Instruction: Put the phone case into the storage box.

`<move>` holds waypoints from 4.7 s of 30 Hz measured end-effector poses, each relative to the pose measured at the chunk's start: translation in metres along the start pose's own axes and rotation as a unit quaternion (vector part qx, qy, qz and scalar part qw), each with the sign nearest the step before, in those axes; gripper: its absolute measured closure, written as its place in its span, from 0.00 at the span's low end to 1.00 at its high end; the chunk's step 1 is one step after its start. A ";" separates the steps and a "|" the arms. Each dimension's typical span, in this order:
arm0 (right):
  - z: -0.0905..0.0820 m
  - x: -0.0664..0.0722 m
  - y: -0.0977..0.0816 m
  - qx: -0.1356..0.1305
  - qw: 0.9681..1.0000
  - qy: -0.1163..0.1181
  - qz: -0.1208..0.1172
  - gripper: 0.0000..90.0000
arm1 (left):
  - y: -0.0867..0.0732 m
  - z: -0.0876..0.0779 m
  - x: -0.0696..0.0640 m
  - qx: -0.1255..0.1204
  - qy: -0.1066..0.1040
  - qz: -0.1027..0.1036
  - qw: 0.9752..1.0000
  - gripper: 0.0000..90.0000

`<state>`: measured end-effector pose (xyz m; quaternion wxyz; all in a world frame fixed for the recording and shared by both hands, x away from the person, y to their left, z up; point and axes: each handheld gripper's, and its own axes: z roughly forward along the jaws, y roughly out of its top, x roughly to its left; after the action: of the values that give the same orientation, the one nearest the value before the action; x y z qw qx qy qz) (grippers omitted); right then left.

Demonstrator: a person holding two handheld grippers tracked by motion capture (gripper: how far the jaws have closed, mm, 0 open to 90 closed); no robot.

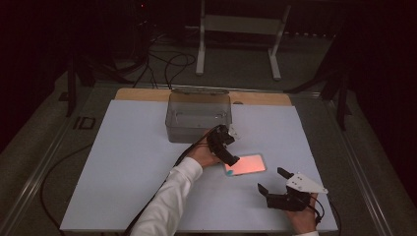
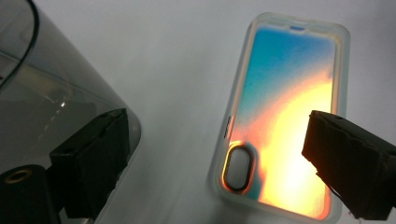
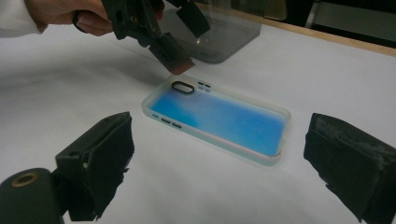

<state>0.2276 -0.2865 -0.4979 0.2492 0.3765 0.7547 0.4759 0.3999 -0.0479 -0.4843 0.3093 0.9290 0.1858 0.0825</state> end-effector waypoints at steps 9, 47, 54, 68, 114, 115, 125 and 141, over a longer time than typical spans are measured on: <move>0.000 0.000 0.000 0.000 1.000 0.000 0.000 0.09 | 0.006 0.008 -0.005 0.000 -0.008 0.005 1.000 0.15; 0.000 -0.001 0.000 0.001 1.000 0.000 0.000 0.09 | 0.019 0.037 -0.002 0.081 -0.073 -0.008 0.994 0.99; 0.000 -0.002 0.000 0.000 1.000 0.000 0.001 0.09 | 0.017 0.034 -0.003 0.082 -0.082 -0.010 0.993 0.99; 0.000 -0.001 0.000 0.000 1.000 0.000 0.002 0.09 | 0.012 0.005 0.000 0.020 -0.076 -0.046 0.996 0.99; 0.002 -0.001 -0.001 0.006 1.000 0.002 0.002 0.09 | -0.028 -0.108 0.019 -0.105 0.020 -0.146 0.984 0.99; 0.003 -0.001 -0.001 0.007 1.000 0.002 0.001 0.09 | -0.030 -0.110 0.020 -0.107 0.023 -0.149 0.983 0.99; 0.004 0.001 -0.001 0.009 1.000 0.004 0.002 0.09 | -0.055 -0.130 0.025 -0.130 0.047 -0.169 0.976 0.99; 0.005 0.002 -0.001 0.013 1.000 0.006 -0.001 0.09 | -0.103 -0.163 0.029 -0.156 0.100 -0.204 0.961 0.99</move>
<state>0.2297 -0.2823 -0.5011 0.2406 0.3763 0.7623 0.4684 0.3523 0.1284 -0.4162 0.4408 0.7985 0.3860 0.1381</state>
